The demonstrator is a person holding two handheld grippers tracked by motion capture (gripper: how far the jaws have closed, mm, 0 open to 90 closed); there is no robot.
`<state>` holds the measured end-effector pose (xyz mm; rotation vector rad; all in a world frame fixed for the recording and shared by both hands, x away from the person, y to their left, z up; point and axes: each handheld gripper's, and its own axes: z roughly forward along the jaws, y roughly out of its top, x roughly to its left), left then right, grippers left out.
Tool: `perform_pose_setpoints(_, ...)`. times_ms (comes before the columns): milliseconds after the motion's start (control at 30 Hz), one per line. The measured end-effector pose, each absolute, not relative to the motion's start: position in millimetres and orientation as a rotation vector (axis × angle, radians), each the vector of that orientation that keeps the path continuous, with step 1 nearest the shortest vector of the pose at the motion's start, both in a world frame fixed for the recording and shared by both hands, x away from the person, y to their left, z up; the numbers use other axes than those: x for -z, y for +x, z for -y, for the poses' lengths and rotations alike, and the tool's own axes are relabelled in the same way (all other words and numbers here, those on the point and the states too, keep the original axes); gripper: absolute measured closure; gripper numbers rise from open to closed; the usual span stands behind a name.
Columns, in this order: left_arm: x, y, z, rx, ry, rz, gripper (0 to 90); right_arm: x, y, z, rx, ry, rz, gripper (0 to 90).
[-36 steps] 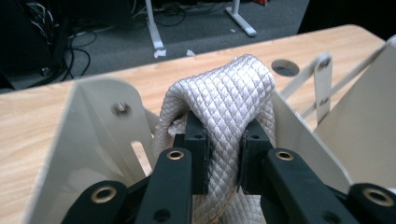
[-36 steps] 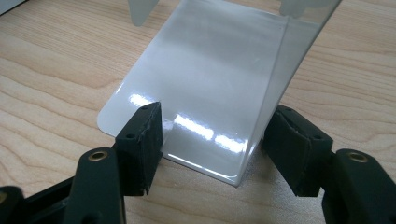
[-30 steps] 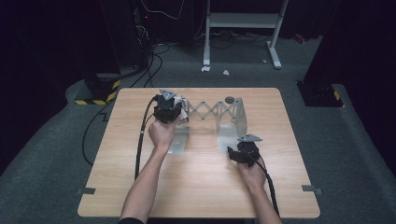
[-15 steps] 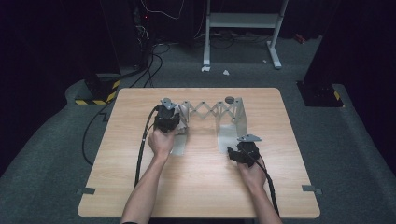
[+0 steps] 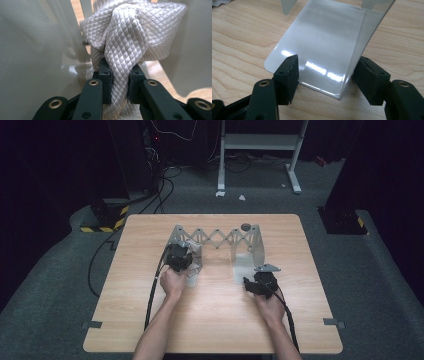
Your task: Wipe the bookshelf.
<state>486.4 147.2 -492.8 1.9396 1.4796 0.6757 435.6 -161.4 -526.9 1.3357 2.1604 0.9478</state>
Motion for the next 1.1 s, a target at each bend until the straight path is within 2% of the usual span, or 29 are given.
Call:
perform_pose_setpoints(233,509.1,480.8,-149.8,-0.649,1.99,-1.491,77.4,526.9,435.8,161.4,-0.948,1.334,-2.161,37.3)
perform_pose_setpoints(433,509.2,480.2,-150.5,-0.572,1.982,-1.468,77.6,526.9,435.8,161.4,-0.948,1.334,-2.161,37.4)
perform_pose_setpoints(533,508.2,477.7,-147.5,-0.607,2.007,-1.448,77.6,526.9,435.8,161.4,-0.948,1.334,-2.161,37.3)
perform_pose_setpoints(1100,472.0,473.2,-136.1,-0.58,1.957,-1.307,77.5,526.9,435.4,161.4,-0.948,1.336,-2.162,37.2)
